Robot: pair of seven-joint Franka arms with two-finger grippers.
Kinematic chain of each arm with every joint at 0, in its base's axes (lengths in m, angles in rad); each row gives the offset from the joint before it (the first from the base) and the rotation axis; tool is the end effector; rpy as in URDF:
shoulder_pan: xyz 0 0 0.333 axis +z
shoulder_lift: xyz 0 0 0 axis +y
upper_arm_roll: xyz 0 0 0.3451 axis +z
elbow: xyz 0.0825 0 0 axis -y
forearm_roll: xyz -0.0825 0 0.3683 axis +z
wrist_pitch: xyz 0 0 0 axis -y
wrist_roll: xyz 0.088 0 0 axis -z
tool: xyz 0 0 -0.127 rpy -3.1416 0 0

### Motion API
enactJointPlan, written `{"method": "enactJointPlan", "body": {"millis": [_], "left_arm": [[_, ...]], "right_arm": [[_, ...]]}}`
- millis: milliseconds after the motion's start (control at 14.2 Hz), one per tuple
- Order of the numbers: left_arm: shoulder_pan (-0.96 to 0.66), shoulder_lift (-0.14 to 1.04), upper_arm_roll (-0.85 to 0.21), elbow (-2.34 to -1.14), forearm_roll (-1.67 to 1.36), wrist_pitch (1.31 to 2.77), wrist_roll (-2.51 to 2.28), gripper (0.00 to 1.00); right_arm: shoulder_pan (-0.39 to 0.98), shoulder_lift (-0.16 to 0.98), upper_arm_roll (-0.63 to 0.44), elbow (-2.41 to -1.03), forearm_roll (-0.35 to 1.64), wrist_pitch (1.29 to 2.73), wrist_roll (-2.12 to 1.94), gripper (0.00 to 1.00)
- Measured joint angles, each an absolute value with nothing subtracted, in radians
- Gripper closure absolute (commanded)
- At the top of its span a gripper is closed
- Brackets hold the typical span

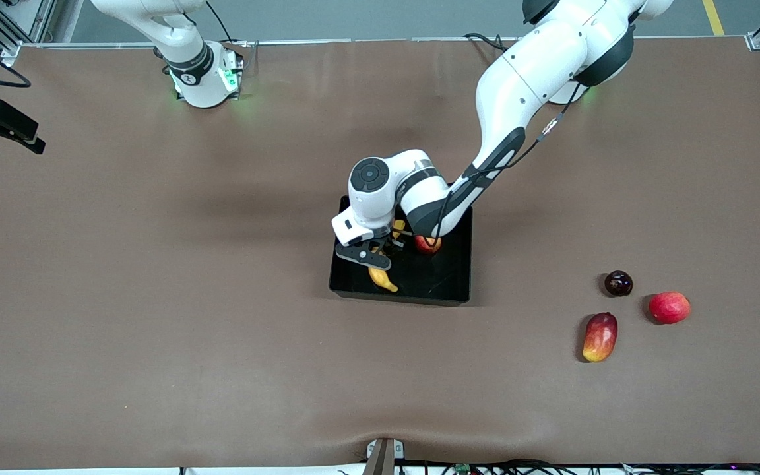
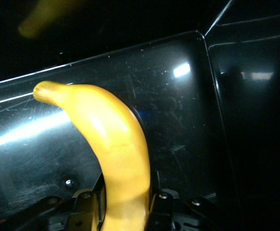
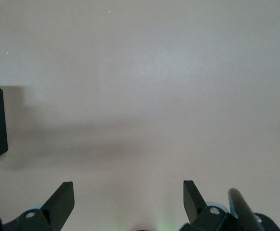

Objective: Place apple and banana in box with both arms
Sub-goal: 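Lower the banana beside the apple and open the left gripper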

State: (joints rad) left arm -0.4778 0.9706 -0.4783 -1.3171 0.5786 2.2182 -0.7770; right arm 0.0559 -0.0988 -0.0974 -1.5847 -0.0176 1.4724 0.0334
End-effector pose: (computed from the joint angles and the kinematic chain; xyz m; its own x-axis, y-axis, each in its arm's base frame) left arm 0.5277 -0.5426 0.1960 0.9419 -0.3246 0.0868 -0.3233 -0.9459 -0.0290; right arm 0.4938 -0.0259 0.6696 0.9970 -0.0759 -0.0137 -0.0758 -0.9971 0.0084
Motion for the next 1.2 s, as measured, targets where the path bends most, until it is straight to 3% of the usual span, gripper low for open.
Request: {"method": "enactJointPlan", "body": {"millis": [423, 1199], "left_arm": [[-0.462, 0.927, -0.476, -1.278, 0.575, 2.189, -0.790, 0.00], [-0.183, 0.524, -0.483, -1.264, 0.436, 1.871, -0.800, 0.00]], "right_arm": [[0.056, -0.099, -0.098, -1.585, -0.018, 1.472, 0.033, 0.00], [0.053, -0.099, -0.099, -1.585, -0.018, 1.473, 0.033, 0.00]]}}
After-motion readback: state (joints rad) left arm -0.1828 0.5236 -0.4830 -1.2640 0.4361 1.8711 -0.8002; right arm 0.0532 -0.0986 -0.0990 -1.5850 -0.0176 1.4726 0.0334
